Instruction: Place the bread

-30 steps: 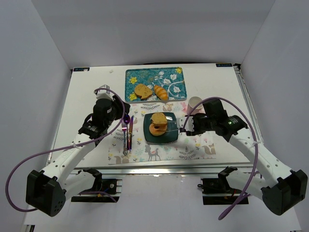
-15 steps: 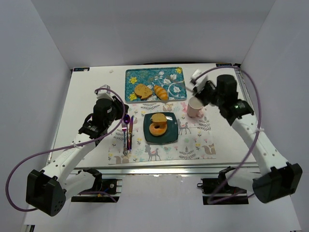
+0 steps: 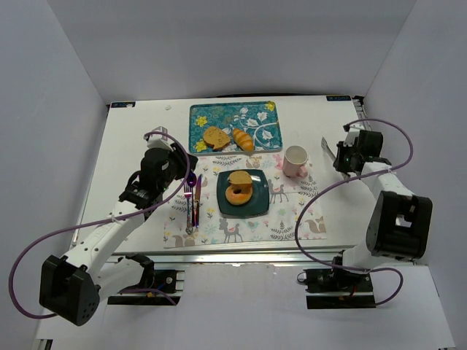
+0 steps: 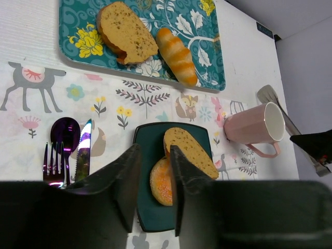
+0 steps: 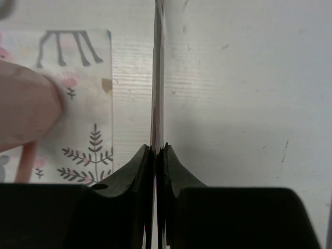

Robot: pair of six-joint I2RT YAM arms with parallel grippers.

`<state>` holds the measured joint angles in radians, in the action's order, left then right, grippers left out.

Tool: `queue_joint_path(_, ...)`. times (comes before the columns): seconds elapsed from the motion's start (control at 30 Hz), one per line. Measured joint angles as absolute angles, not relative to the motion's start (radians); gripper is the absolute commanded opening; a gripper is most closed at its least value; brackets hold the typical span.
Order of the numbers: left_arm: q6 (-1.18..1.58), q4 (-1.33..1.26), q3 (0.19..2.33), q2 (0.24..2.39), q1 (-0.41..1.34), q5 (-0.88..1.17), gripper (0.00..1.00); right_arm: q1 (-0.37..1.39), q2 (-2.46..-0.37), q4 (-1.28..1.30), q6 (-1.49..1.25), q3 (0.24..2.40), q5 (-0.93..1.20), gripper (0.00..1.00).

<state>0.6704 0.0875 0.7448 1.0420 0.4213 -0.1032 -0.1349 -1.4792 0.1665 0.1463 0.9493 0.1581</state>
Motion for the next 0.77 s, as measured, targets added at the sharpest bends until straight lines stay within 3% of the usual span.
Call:
queue_joint_path(0.03, 0.670, 0.087, 0.745, 1.044, 0.421, -0.102, 0.43, -0.142, -1.502, 0.152, 0.141, 0.934, 0.155, 0.00)
queue_joint_path(0.17, 0.672, 0.083, 0.745, 1.051, 0.421, -0.096, 0.48, -0.164, -1.588, 0.072, 0.144, 0.905, 0.157, 0.40)
queue_joint_path(0.23, 0.672, 0.083, 0.745, 1.055, 0.421, -0.094, 0.49, -0.171, -1.610, 0.057, 0.160, 0.884, 0.159, 0.50)
queue_joint_path(0.27, 0.672, 0.083, 0.745, 1.056, 0.421, -0.093, 0.49, -0.177, -1.621, 0.057, 0.170, 0.873, 0.162, 0.60)
queue_joint_path(0.47, 0.673, 0.082, 0.745, 1.057, 0.421, -0.093, 0.50, -0.218, -1.631, 0.078, 0.244, 0.855, 0.199, 0.89)
queue_joint_path(0.6, 0.673, 0.083, 0.745, 1.057, 0.421, -0.093, 0.49, -0.223, -1.576, 0.152, 0.294, 0.881, 0.210, 0.89)
queue_joint_path(0.7, 0.677, 0.083, 0.745, 1.057, 0.421, -0.092, 0.36, -0.189, -1.523, 0.223, 0.309, 0.986, 0.165, 0.90)
queue_joint_path(0.77, 0.681, 0.082, 0.744, 1.057, 0.421, -0.088, 0.23, -0.152, -1.491, 0.238, 0.319, 1.076, 0.146, 0.89)
